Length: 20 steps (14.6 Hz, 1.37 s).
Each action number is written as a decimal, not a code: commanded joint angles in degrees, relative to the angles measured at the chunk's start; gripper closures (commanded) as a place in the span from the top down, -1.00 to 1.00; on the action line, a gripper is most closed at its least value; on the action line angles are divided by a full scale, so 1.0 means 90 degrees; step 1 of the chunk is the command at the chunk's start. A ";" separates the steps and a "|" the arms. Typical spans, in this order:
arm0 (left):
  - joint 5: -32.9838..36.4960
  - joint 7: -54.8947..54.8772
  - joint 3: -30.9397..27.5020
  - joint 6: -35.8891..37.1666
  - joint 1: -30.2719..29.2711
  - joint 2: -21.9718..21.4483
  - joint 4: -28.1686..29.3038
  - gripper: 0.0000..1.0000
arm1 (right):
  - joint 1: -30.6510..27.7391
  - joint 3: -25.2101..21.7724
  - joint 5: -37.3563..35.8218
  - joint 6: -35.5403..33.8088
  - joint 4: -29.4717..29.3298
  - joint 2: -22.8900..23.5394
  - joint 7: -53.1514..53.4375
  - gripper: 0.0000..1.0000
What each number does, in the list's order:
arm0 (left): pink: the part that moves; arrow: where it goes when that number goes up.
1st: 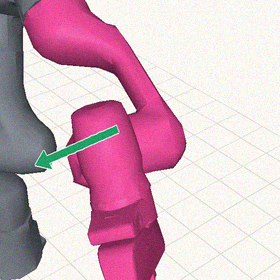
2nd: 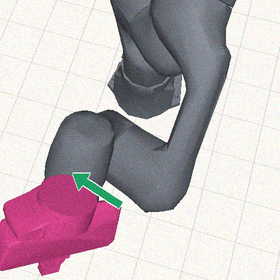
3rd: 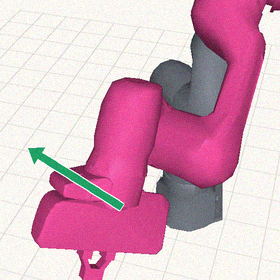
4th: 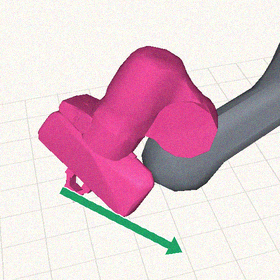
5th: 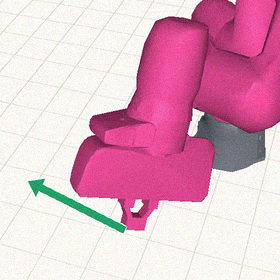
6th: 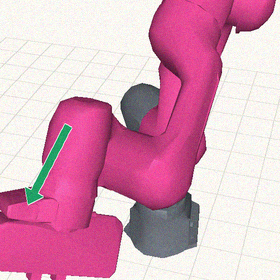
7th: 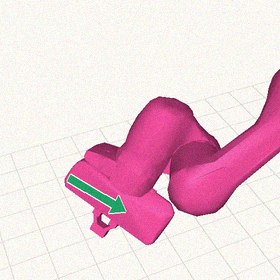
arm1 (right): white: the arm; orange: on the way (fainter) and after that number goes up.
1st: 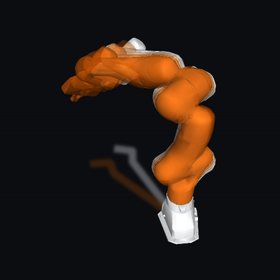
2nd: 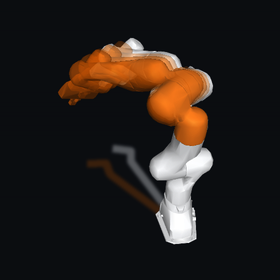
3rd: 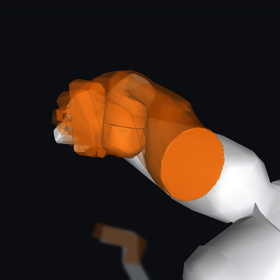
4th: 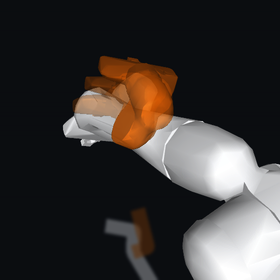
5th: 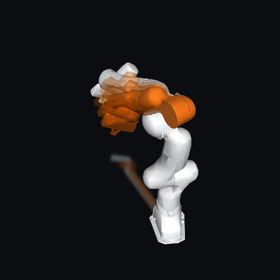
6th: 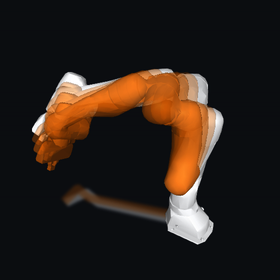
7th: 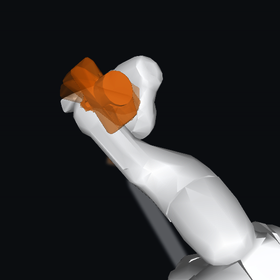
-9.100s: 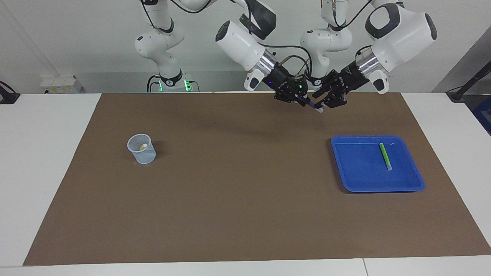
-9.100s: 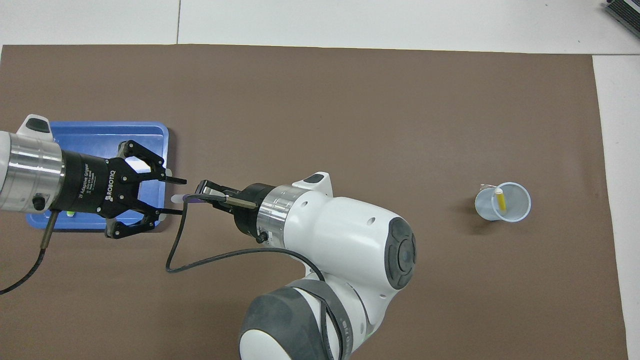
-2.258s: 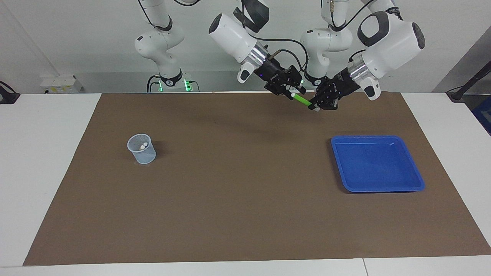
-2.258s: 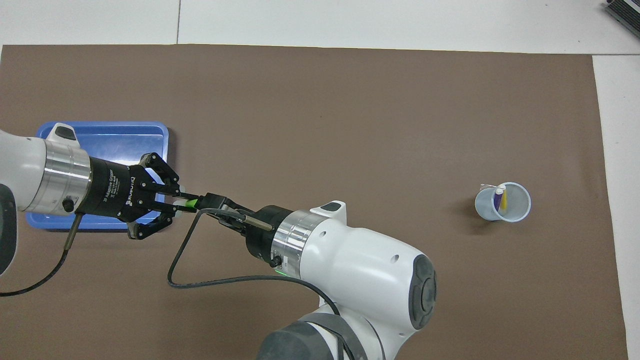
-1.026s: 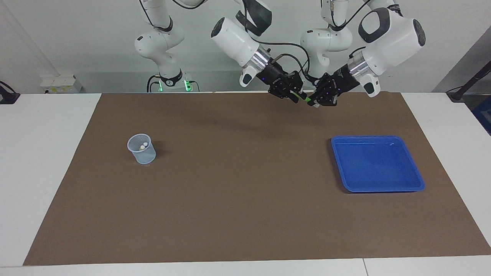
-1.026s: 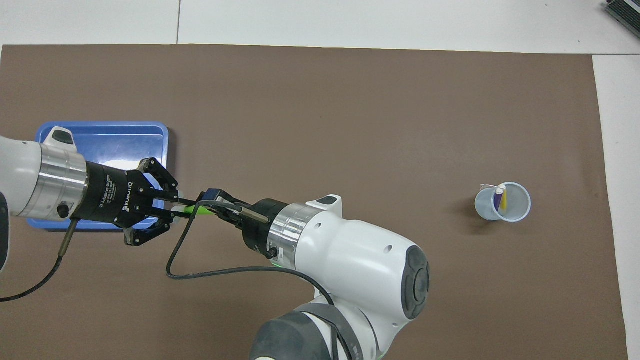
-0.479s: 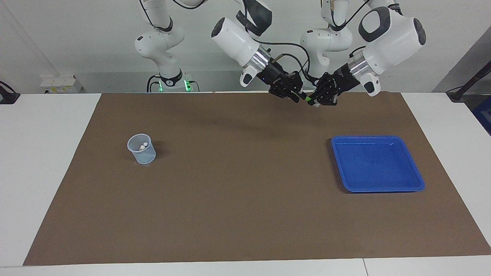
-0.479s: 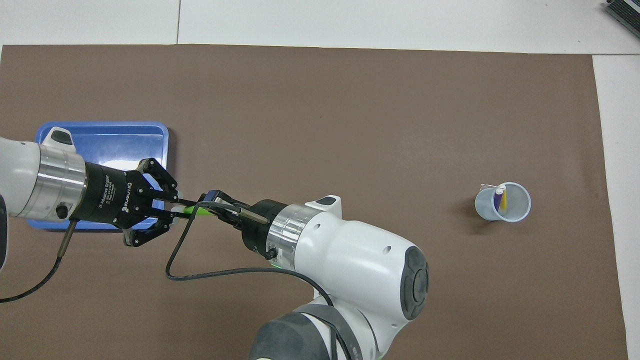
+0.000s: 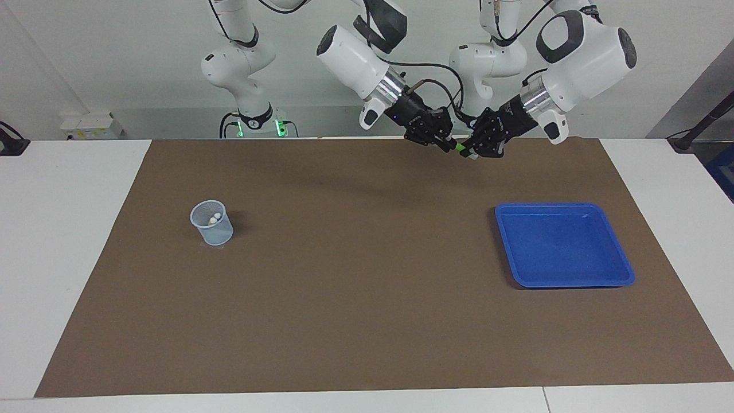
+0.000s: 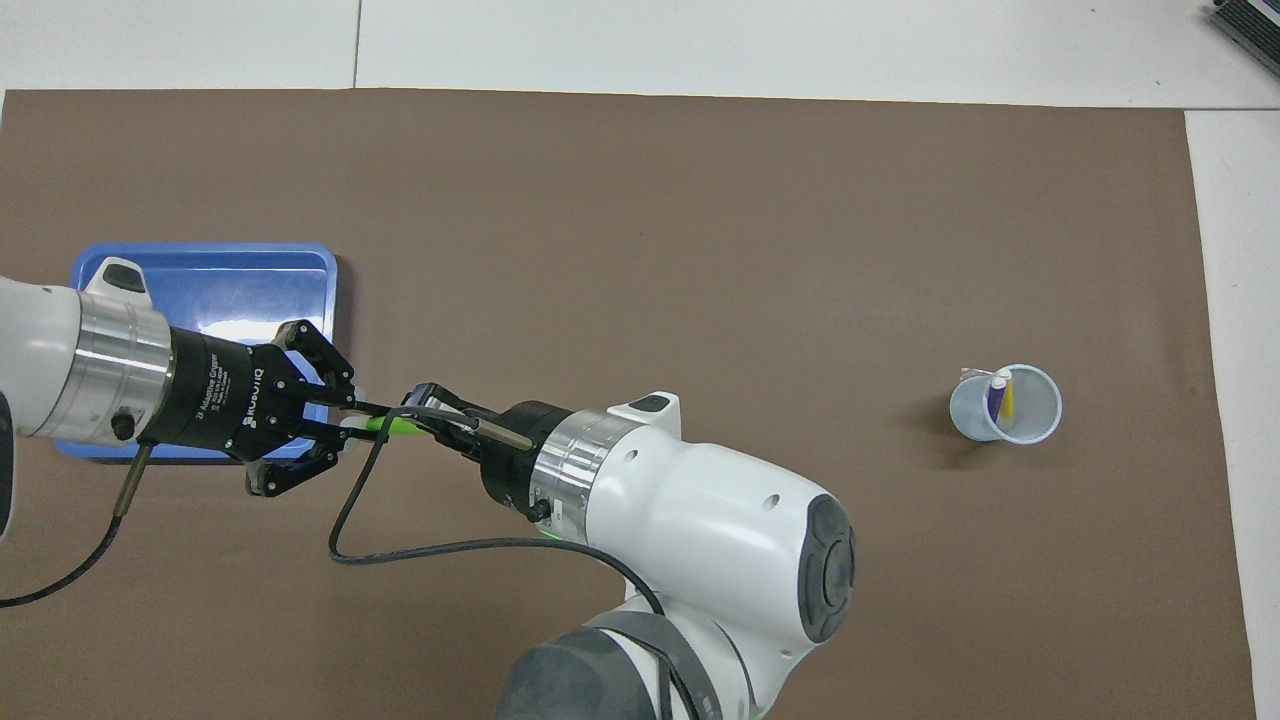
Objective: Transfer and insert pens with both arms
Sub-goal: 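Open the left gripper while the right gripper pulls the pen away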
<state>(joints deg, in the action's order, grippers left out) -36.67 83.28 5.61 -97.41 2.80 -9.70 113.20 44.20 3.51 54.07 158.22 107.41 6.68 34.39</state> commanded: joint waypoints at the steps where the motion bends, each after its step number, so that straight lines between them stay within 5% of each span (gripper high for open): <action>1: -0.0096 0.0082 -0.0056 0.0033 0.0070 -0.0172 0.0127 -1.00 | 0.0059 0.0020 0.0047 0.0067 -0.0001 0.0039 -0.0081 -1.00; 3: -0.0096 0.0015 -0.0066 0.0033 0.0080 -0.0172 0.0127 -0.84 | 0.0050 0.0020 0.0047 0.0067 -0.0001 0.0039 -0.0081 -1.00; 4: -0.0096 -0.0034 -0.0066 0.0023 0.0080 -0.0172 0.0127 0.72 | 0.0040 0.0020 0.0047 0.0067 0.0008 0.0039 -0.0081 -1.00; 5: -0.0096 -0.0044 -0.0056 0.0013 0.0070 -0.0182 0.0127 1.00 | 0.0020 0.0020 0.0047 0.0057 -0.0001 0.0039 -0.0090 -1.00; 12: -0.0047 -0.0442 -0.0076 0.0042 0.0070 -0.0250 0.0137 1.00 | -0.0515 0.0011 0.0047 -0.0761 0.0378 -0.0155 -0.1240 -1.00; 17: 0.0838 -0.2704 -0.0105 0.0315 -0.0047 -0.0250 0.0089 1.00 | -0.1092 -0.0028 -0.0049 -0.1417 0.1529 -0.0634 -0.2910 -1.00; 20: 0.1426 -0.4784 -0.0193 0.0589 -0.0377 -0.0250 0.0059 1.00 | -0.1735 -0.0029 -0.1178 -0.2194 0.1815 -0.0801 -0.3634 -1.00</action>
<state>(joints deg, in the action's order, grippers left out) -26.73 51.21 4.27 -94.54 2.03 -10.64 113.20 32.38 2.94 49.46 143.49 120.49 2.84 5.17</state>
